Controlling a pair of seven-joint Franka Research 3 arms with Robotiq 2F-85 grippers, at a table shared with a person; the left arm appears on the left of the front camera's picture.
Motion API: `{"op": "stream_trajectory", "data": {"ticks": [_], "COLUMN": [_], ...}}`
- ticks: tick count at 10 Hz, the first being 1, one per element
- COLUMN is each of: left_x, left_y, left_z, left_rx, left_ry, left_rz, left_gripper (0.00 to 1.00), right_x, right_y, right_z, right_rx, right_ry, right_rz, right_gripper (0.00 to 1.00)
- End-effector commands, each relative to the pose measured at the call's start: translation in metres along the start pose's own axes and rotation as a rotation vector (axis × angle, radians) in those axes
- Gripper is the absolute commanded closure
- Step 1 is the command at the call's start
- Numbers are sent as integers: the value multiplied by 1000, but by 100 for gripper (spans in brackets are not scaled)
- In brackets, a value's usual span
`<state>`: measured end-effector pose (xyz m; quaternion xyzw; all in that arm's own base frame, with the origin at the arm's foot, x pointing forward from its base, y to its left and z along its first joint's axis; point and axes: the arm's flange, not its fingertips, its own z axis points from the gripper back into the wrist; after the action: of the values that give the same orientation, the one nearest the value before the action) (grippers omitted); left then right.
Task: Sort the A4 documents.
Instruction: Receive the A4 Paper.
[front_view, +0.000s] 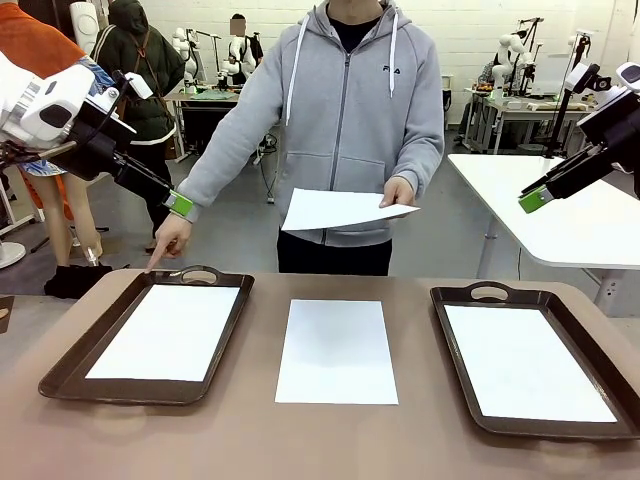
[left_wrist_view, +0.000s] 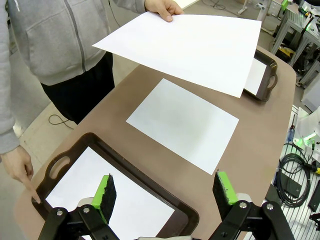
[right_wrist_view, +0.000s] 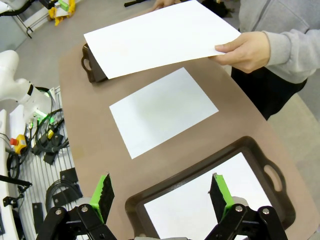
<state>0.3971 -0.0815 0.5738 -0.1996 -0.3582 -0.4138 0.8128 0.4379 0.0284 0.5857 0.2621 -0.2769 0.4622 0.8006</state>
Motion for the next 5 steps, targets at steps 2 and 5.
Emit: {"op": "stream_trajectory", "data": {"ticks": [2,5], "left_x": [12,32], "left_y": [23,56], "left_z": [-17,-71], "left_rx": [-65,-190], "left_ry": [-90,-104], "left_rz": [235,523], "left_gripper": [0,0], "right_x": [0,0], "right_y": [0,0], "right_z": [-2,-2], "right_rx": [12,12], "right_ry": [-7,-7], "right_rz": [-1,-1], "right_gripper": [0,0]}}
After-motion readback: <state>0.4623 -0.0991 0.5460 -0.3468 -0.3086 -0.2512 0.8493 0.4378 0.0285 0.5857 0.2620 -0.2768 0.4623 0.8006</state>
